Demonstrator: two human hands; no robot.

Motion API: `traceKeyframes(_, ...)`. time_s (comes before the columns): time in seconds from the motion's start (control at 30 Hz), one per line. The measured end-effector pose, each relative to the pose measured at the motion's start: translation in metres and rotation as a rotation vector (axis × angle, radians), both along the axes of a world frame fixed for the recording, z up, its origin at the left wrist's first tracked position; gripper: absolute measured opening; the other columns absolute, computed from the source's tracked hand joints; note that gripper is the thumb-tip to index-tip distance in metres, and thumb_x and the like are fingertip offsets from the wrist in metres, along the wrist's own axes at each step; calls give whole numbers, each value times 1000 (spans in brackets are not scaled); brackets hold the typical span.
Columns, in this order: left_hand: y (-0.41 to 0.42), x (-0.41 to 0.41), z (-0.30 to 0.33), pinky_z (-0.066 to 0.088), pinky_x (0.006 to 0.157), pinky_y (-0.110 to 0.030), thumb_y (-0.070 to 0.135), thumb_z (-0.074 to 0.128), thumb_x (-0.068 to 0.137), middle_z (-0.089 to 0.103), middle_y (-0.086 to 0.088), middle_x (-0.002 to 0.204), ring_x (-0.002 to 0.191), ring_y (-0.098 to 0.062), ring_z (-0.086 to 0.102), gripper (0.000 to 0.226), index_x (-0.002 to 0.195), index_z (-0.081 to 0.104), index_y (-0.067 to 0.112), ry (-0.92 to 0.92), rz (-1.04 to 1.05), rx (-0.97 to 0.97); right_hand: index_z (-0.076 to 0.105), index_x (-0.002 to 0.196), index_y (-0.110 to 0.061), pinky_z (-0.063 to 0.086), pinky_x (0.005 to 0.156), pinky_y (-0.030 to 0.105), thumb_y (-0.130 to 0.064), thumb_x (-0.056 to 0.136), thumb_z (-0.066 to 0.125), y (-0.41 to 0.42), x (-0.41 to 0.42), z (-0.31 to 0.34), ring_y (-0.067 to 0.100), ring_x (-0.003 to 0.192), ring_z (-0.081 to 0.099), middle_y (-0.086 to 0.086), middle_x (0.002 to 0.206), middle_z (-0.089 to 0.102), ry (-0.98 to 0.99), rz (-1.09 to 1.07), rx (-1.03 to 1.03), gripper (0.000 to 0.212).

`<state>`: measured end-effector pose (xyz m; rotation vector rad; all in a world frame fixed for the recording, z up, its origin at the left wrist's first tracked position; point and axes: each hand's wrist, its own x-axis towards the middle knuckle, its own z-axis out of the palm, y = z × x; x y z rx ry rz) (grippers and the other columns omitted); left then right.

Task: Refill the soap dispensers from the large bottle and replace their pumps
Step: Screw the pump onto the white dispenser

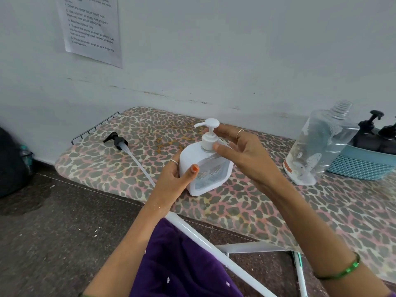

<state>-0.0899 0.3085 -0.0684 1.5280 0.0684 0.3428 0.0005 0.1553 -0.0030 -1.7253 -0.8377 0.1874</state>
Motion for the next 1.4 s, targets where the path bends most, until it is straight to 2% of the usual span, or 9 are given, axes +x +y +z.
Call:
traceKeyframes(0.07, -1, -1, 0, 57, 57, -33, 81, 68, 52, 71, -3, 102, 84, -17, 70, 75, 114, 59, 40, -9, 5, -2, 66, 116, -26, 35, 107, 31, -13, 87, 68, 2, 1, -1, 1, 123, 52, -11, 124, 64, -3, -30, 3, 32)
traceKeyframes(0.2, -1, -1, 0, 48, 84, -65, 79, 69, 55, 69, -9, 111, 105, -40, 63, 66, 111, 61, 45, -32, -6, -19, 66, 95, -30, 38, 89, 15, -16, 77, 78, 6, 2, 1, -5, 106, 58, -16, 106, 68, -37, -99, 30, 26)
traceKeyframes(0.33, 0, 0, -1, 51, 89, -58, 79, 69, 55, 70, -5, 111, 107, -31, 65, 69, 114, 61, 43, -12, -2, 6, 58, 90, -17, 46, 85, 23, -17, 73, 82, 15, -1, -4, 8, 96, 58, -6, 98, 64, -106, -153, 58, 30)
traceKeyframes(0.47, 0, -1, 1, 57, 83, -32, 77, 71, 54, 72, 4, 109, 104, -16, 68, 79, 118, 57, 34, -9, -12, 1, 54, 92, -18, 44, 81, 14, -23, 74, 80, 19, -5, -5, 0, 95, 56, -10, 98, 62, -127, -171, 41, 32)
traceKeyframes(0.57, 0, -1, 1, 51, 88, -57, 78, 70, 55, 70, -3, 111, 105, -25, 67, 79, 119, 58, 33, -12, -1, 1, 57, 105, -20, 39, 85, 12, -26, 83, 73, 11, -5, -2, -5, 105, 55, -13, 109, 63, -101, -121, 9, 27)
traceKeyframes(0.67, 0, 0, -1, 44, 90, -69, 80, 70, 54, 69, -8, 114, 108, -37, 62, 78, 118, 59, 37, -14, 2, -16, 58, 121, -24, 40, 101, 29, -18, 88, 63, 4, -3, 4, -2, 117, 54, -12, 121, 63, -60, -5, 24, 34)
traceKeyframes(0.87, 0, -1, 0, 55, 86, -27, 75, 72, 55, 71, 7, 112, 109, -14, 65, 74, 116, 58, 36, -14, -16, -10, 67, 109, -24, 40, 106, 34, -11, 85, 68, 4, 1, 4, 3, 113, 59, -10, 114, 69, -63, -13, 19, 27)
traceKeyframes(1.03, 1, 1, -2, 53, 91, -47, 78, 73, 51, 71, 5, 110, 107, -17, 66, 68, 110, 63, 45, -5, -10, -27, 63, 94, -17, 39, 84, 6, -17, 78, 78, 11, 0, -1, 5, 98, 59, -7, 99, 67, -130, -110, 38, 22)
traceKeyframes(1.4, 0, -1, -1, 52, 95, -46, 79, 73, 49, 70, 3, 114, 111, -18, 65, 84, 119, 57, 33, 21, 15, -18, 58, 104, -28, 39, 81, 4, -16, 89, 65, 13, -16, -9, -7, 100, 57, -19, 104, 62, -148, -139, 110, 21)
